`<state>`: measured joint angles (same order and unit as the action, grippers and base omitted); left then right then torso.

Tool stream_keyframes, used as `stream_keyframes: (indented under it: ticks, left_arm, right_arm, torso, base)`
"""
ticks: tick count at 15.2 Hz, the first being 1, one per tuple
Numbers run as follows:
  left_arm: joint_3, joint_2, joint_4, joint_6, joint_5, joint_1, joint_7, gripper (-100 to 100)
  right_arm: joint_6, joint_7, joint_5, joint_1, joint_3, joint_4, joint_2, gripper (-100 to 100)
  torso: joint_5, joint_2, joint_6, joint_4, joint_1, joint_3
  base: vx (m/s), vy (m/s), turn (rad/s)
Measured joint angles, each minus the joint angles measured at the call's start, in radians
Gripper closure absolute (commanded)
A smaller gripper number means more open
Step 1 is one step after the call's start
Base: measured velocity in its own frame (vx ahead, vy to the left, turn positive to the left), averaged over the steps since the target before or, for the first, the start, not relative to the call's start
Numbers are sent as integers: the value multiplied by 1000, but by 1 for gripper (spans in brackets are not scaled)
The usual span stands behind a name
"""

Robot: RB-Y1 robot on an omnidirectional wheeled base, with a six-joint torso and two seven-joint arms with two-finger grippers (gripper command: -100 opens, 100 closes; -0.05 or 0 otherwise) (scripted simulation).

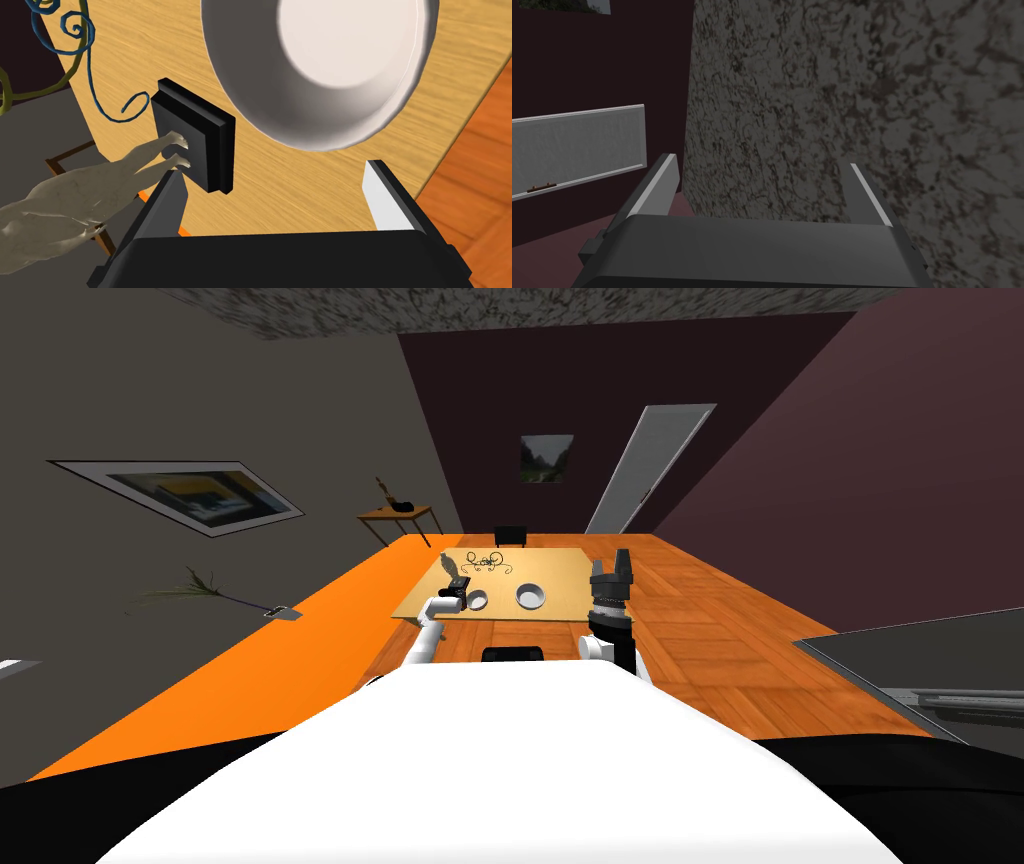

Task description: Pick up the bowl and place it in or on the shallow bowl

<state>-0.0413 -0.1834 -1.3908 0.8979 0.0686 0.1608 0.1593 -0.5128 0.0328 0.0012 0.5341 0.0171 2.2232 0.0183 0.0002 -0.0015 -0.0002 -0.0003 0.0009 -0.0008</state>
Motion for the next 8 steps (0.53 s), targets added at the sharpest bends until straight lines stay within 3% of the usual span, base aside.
stream_keyframes:
  ticks: [8]
  left_arm:
    - [-16,30,86,148,-32,65,33,-100]
  right_arm:
    - [0,0,0,0,0,0,0,0]
  torso:
    - [0,0,0,0,1,0]
  base:
    - [27,21,-3]
